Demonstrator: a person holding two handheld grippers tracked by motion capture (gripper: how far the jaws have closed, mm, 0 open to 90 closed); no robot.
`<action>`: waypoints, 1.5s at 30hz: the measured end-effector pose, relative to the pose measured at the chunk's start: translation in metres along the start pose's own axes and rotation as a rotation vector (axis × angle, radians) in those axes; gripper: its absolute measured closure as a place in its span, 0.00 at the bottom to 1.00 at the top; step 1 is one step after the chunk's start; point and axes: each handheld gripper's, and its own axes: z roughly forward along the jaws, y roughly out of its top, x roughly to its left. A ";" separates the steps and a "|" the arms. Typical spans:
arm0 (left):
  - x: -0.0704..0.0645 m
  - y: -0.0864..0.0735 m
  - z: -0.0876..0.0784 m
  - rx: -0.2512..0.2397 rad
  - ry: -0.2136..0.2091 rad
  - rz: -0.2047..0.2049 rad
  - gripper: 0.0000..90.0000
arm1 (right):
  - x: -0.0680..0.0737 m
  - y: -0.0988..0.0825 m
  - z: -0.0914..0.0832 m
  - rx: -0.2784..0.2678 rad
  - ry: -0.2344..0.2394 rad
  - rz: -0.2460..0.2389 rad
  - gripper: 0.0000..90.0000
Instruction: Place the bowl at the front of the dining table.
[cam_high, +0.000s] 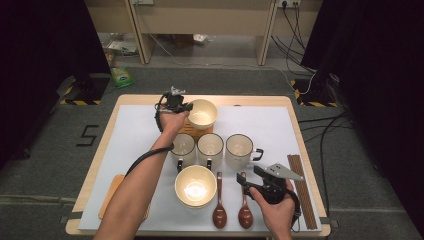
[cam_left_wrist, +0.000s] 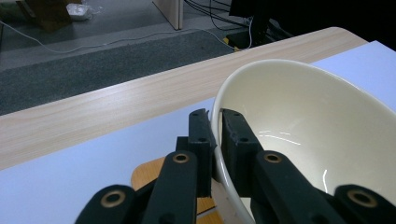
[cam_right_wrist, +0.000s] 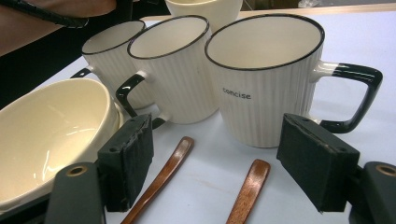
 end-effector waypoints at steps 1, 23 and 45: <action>0.000 0.000 0.000 0.001 0.000 0.000 0.91 | 0.000 0.000 0.000 0.001 -0.001 0.001 0.30; 0.004 -0.002 0.007 0.028 0.003 -0.006 0.91 | -0.001 0.000 0.000 0.000 -0.002 0.000 0.30; 0.005 -0.003 0.014 0.035 0.006 -0.011 0.91 | -0.001 -0.001 0.002 0.005 -0.002 -0.002 0.30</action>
